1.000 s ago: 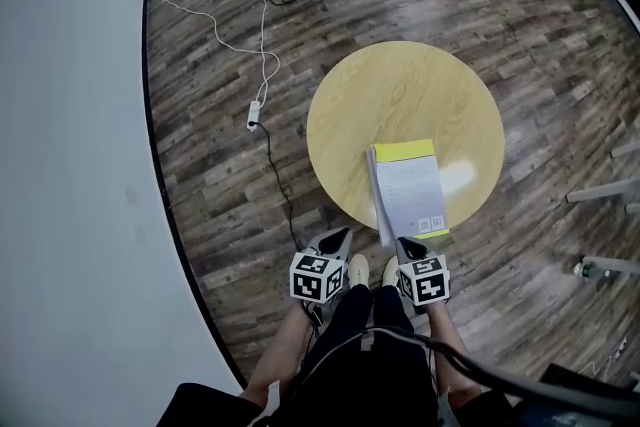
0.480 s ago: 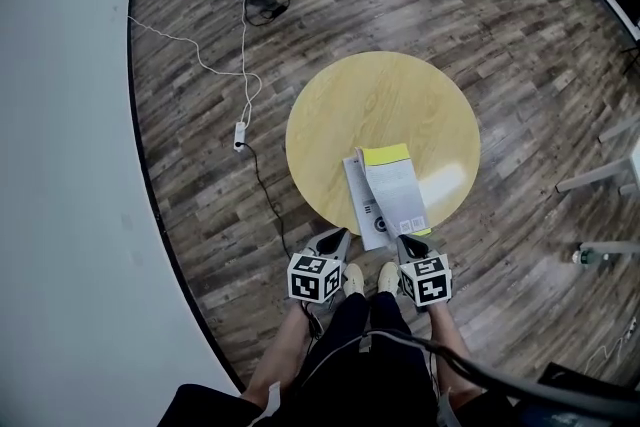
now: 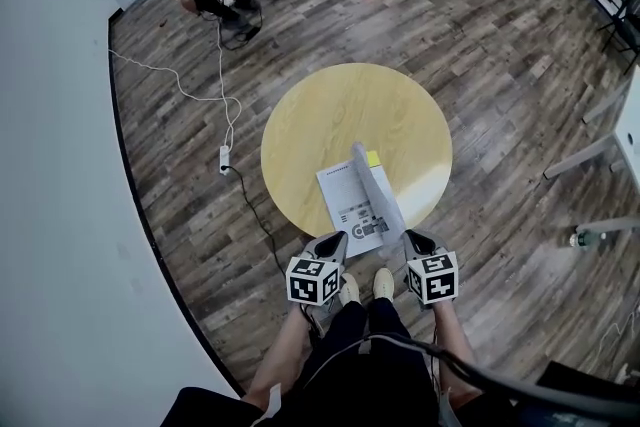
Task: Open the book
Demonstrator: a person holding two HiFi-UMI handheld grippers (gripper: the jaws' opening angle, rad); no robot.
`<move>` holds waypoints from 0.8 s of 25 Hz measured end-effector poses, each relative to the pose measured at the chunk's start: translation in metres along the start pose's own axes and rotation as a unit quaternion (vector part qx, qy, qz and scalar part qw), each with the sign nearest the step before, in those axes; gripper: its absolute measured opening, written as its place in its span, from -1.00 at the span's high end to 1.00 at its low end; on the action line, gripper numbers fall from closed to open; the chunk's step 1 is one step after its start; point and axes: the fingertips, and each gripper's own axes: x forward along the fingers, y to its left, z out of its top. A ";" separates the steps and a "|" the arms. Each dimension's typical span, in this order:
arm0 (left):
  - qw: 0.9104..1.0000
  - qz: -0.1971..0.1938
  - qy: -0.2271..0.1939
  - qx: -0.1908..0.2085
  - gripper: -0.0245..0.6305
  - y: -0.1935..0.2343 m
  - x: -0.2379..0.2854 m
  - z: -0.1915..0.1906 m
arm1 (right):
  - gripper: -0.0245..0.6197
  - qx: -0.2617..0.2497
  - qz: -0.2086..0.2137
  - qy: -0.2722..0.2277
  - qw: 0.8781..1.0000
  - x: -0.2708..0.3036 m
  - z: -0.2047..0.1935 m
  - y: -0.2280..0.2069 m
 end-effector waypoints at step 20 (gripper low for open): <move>0.998 -0.035 0.025 0.039 0.93 -0.049 0.071 0.038 | 0.90 0.059 -0.068 -0.006 0.996 -0.020 -0.002 -0.113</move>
